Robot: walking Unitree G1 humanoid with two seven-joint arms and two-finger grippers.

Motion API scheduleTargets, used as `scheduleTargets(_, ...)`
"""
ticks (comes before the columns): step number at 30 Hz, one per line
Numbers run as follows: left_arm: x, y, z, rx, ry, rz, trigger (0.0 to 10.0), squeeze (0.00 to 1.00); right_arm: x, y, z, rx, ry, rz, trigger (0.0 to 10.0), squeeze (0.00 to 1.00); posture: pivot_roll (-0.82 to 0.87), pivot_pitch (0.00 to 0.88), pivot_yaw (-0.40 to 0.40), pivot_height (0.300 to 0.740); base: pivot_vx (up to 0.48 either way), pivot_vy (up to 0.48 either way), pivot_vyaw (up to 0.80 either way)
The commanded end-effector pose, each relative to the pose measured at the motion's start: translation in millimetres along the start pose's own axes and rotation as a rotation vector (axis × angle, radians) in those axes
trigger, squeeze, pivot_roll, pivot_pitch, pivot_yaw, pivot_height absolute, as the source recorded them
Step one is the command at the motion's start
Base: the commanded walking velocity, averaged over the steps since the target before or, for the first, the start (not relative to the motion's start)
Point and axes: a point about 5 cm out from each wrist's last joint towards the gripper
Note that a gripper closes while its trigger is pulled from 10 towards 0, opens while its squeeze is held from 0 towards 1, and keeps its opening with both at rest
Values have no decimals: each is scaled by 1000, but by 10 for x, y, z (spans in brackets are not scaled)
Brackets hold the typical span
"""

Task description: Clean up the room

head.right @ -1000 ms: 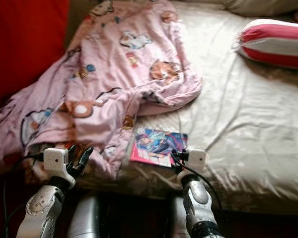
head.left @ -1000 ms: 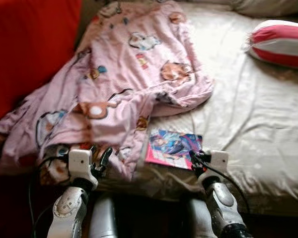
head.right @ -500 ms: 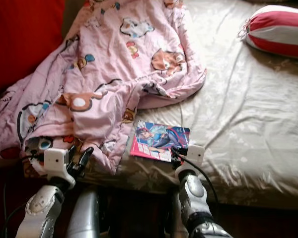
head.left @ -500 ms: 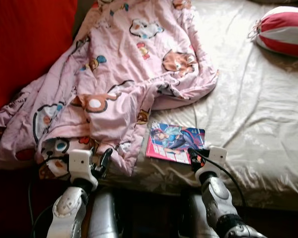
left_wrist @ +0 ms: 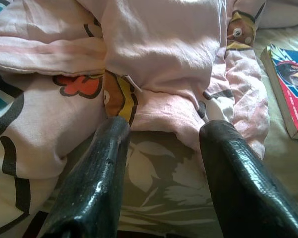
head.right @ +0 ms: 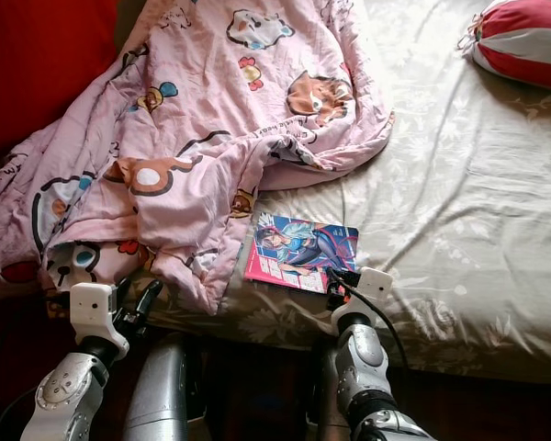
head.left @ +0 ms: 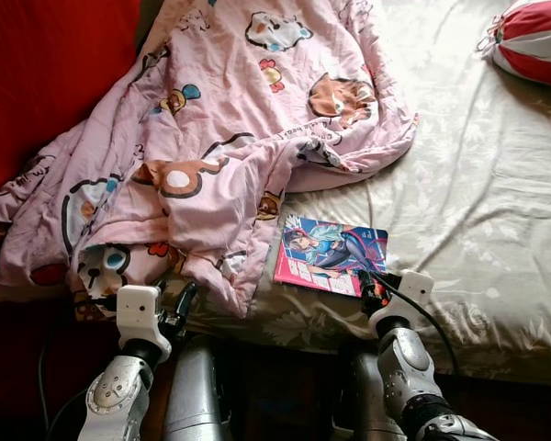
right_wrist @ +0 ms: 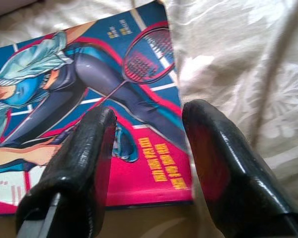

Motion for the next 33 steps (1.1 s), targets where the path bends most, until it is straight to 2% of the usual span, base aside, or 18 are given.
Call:
scheduleTargets(1,-18,48,51,10,17,-11,10000,0,-101,-70,58,-29,33,-14,10000,0,163,325,-2,586,0,0,0)
scheduleTargets(15,1,83,67,5,26,-29,10000,0,-130,-140,74,-23,60,-51,10000,0,183,329,21,586,0,0,0)
scheduleTargets(24,18,106,81,4,29,-40,10000,0,-212,-201,114,-9,112,-114,10000,0,198,328,32,586,0,0,0)
scheduleTargets(26,20,110,92,5,30,-42,10000,0,-259,-221,138,-6,134,-176,10000,0,200,329,34,586,0,0,0)
scheduleTargets(28,22,112,95,5,30,-42,10000,0,-269,-222,143,-3,138,-195,10000,0,205,330,36,586,0,0,0)
scheduleTargets(29,23,114,98,5,31,-43,10000,0,-312,-214,160,15,162,-258,10000,0,207,330,37,586,0,0,0)
scheduleTargets(31,24,114,99,5,32,-44,10000,0,-345,-215,176,23,178,-294,10000,0,207,330,37,586,0,0,0)
scheduleTargets(33,27,116,104,3,33,-47,10000,0,-394,-206,199,39,202,-375,10000,0,215,330,40,586,0,0,0)
Point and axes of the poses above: a point about 5 cm out from each wrist's last joint towards the gripper, its own z axis pointing back from the gripper into the wrist, its own x axis along the axis of the wrist's last joint, y = z × x, and after that the axes turned 1 degree about -z, right-handed
